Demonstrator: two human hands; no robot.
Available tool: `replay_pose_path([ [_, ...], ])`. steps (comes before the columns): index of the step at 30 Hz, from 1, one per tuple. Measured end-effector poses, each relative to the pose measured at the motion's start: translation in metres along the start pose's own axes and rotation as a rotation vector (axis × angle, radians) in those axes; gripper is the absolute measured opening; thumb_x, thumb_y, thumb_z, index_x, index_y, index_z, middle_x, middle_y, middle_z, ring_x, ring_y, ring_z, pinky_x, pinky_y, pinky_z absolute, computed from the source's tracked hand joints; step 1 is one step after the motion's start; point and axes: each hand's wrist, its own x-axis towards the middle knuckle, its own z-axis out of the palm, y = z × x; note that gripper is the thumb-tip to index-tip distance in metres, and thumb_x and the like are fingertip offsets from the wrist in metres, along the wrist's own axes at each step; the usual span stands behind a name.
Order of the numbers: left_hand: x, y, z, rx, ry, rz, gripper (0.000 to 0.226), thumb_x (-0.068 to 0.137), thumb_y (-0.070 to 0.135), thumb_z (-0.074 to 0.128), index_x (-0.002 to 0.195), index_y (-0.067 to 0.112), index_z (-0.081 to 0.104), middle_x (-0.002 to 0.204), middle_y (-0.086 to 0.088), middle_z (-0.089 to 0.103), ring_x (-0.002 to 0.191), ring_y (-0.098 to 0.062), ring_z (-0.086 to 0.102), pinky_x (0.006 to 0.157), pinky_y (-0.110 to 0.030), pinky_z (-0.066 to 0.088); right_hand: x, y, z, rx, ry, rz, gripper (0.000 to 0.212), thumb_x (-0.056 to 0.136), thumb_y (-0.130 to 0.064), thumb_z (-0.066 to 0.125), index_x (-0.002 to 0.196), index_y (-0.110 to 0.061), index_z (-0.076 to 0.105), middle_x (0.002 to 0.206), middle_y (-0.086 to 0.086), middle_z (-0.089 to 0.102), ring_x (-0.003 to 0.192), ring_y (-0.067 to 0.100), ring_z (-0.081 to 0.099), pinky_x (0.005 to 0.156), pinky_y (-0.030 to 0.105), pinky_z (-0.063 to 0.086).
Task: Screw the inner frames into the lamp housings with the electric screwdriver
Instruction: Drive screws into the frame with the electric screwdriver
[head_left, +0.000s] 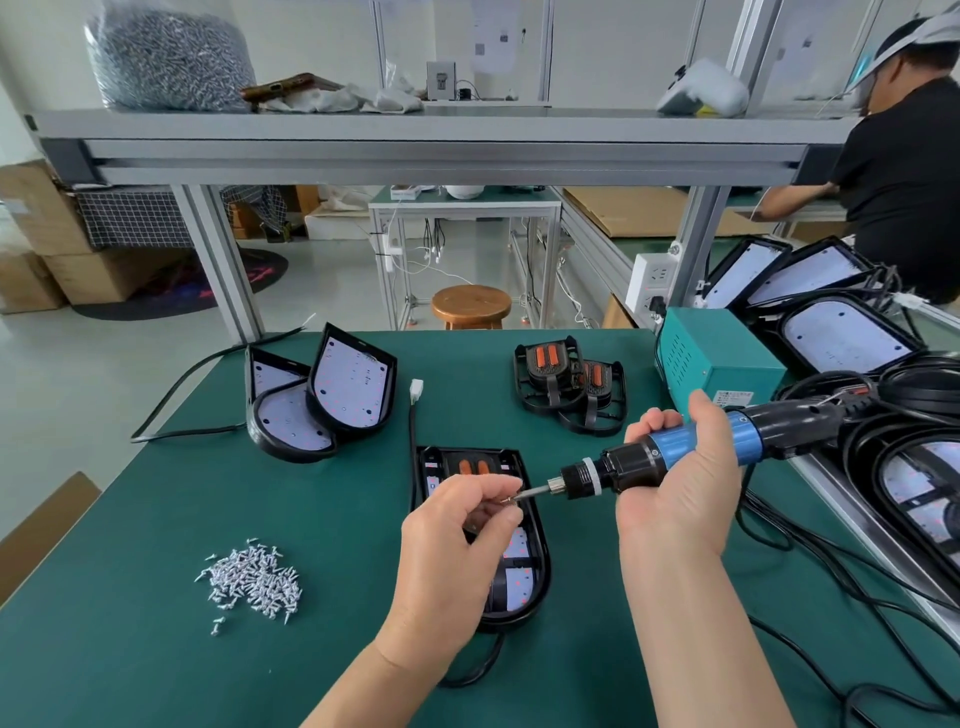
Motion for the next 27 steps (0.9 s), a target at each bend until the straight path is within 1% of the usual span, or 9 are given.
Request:
replay_pose_path([
  [3,0.004,-0.006,-0.007,0.145,0.042,0.102,0.054,0.082,0.011,0.08,0.122,0.043,0.065,0.109,0.021,0.066,0.105,0.001,0.059,0.091,-0.009,0.042,0.006,0.0,0.004,-0.01,-0.031,-0.021,0.038,0.09,-0.016,0.074,0.123,-0.011,0.057,0.072,0.001,0.058,0.063,0.015,0.06,0.06,0.027,0.054],
  [5,0.011,-0.013,-0.017,0.22,0.169,0.062,0.055,0.082,0.027,0.079,0.132,0.037,0.061,0.122,0.018,0.054,0.118,0.001,0.051,0.099,-0.015,0.038,0.012,0.0,0.01,-0.027,-0.055,-0.06,0.03,0.09,-0.015,0.074,0.114,-0.012,0.057,0.07,0.0,0.058,0.061,0.015,0.06,0.061,0.027,0.054],
  [7,0.024,-0.02,-0.026,0.21,0.228,-0.169,0.059,0.082,0.042,0.074,0.136,0.031,0.053,0.123,0.01,0.047,0.117,-0.006,0.051,0.097,-0.027,0.04,0.019,0.001,0.017,-0.057,-0.086,-0.122,0.025,0.089,-0.014,0.073,0.109,-0.013,0.057,0.066,0.0,0.058,0.058,0.016,0.059,0.062,0.028,0.054],
  [9,0.038,-0.028,-0.034,0.206,0.154,-0.418,0.068,0.084,0.051,0.072,0.14,0.023,0.046,0.116,0.006,0.05,0.108,-0.012,0.054,0.092,-0.032,0.04,0.026,0.003,0.026,-0.101,-0.138,-0.185,0.021,0.088,-0.013,0.072,0.102,-0.012,0.056,0.065,0.001,0.057,0.056,0.018,0.058,0.06,0.03,0.052],
  [11,0.047,-0.036,-0.037,0.194,0.037,-0.542,0.078,0.083,0.058,0.072,0.141,0.016,0.042,0.107,0.008,0.054,0.107,-0.018,0.055,0.09,-0.034,0.041,0.033,0.008,0.037,-0.163,-0.197,-0.239,0.02,0.087,-0.012,0.072,0.098,-0.011,0.055,0.066,0.003,0.055,0.055,0.02,0.056,0.058,0.031,0.051],
  [13,0.053,-0.039,-0.039,0.162,-0.039,-0.575,0.085,0.074,0.063,0.076,0.137,0.016,0.043,0.11,0.009,0.057,0.11,-0.018,0.056,0.088,-0.033,0.043,0.038,0.017,0.048,-0.228,-0.264,-0.276,0.018,0.087,-0.009,0.072,0.095,-0.013,0.056,0.066,0.003,0.056,0.055,0.02,0.057,0.058,0.032,0.051],
  [17,0.054,-0.046,-0.034,0.147,-0.12,-0.567,0.058,0.073,0.043,0.088,0.113,0.019,0.054,0.113,0.004,0.067,0.102,-0.013,0.066,0.084,-0.032,0.053,0.046,0.036,0.062,-0.331,-0.361,-0.282,0.018,0.088,-0.007,0.072,0.093,-0.013,0.056,0.062,-0.001,0.058,0.052,0.016,0.057,0.057,0.031,0.054],
  [19,0.053,-0.047,-0.034,0.089,-0.106,-0.563,0.047,0.073,0.036,0.089,0.104,0.024,0.055,0.108,0.005,0.07,0.097,-0.011,0.068,0.075,-0.027,0.052,0.05,0.045,0.066,-0.374,-0.394,-0.263,0.018,0.089,-0.007,0.072,0.095,-0.011,0.056,0.061,0.0,0.058,0.051,0.017,0.057,0.056,0.029,0.053],
  [27,0.05,-0.051,-0.032,0.013,-0.083,-0.545,0.042,0.076,0.033,0.088,0.104,0.027,0.057,0.104,0.009,0.073,0.092,-0.008,0.071,0.069,-0.022,0.05,0.055,0.069,0.066,-0.457,-0.43,-0.173,0.019,0.087,-0.013,0.074,0.098,-0.01,0.058,0.071,0.01,0.057,0.059,0.026,0.056,0.054,0.028,0.052],
])
